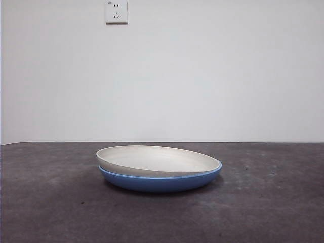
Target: Pick up the white plate, put it on the blue plate, put it on desk
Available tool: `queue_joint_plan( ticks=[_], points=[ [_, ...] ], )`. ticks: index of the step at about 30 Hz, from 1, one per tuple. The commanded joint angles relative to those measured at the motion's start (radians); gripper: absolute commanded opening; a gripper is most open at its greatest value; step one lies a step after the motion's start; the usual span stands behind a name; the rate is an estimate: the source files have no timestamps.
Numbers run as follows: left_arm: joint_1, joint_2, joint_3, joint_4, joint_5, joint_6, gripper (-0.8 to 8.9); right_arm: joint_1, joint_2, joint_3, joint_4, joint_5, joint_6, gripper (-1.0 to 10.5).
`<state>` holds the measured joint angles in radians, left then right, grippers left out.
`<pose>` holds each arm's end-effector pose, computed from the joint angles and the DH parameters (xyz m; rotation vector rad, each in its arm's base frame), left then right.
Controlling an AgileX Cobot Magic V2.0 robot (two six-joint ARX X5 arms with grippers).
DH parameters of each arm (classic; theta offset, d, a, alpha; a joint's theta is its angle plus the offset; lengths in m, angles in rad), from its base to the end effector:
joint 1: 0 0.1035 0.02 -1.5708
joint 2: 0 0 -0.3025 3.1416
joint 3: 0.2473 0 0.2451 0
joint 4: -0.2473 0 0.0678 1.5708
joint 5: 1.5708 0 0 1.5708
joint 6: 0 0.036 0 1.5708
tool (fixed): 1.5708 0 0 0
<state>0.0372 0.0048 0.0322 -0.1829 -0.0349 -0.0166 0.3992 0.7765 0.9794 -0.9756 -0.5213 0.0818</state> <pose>0.0559 0.0033 0.1554 -0.0167 0.1549 0.0732 0.0813 0.0537 0.3530 0.1208 0.8335 0.8401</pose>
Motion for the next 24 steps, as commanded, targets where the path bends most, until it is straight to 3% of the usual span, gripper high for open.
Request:
queue_joint_plan(
  ticks=[1,3,7,13,17,21,24],
  points=[
    [0.002,-0.002,-0.021,-0.005,-0.003,-0.003,0.09,0.007,0.006,0.018,0.01,-0.002,-0.012,0.1],
    [0.002,-0.002,-0.021,-0.005,-0.003,-0.003,0.09,0.0,0.002,0.018,0.013,0.0,-0.031,0.1],
    [0.002,-0.002,-0.021,-0.005,-0.003,-0.003,0.09,-0.082,-0.047,0.012,0.082,0.023,-0.155,0.1],
    [0.002,-0.002,-0.021,-0.005,-0.003,-0.003,0.09,-0.281,-0.2,-0.073,0.308,0.03,-0.185,0.1],
    [0.002,-0.002,-0.021,-0.004,-0.003,-0.003,0.09,-0.385,-0.312,-0.223,0.476,0.059,-0.218,0.1],
    [0.002,-0.002,-0.021,-0.005,-0.003,-0.003,0.09,-0.427,-0.436,-0.417,0.673,0.065,-0.22,0.1],
    [0.002,-0.002,-0.021,-0.005,-0.003,-0.003,0.09,-0.43,-0.521,-0.562,0.823,0.138,-0.22,0.1]
  ],
)
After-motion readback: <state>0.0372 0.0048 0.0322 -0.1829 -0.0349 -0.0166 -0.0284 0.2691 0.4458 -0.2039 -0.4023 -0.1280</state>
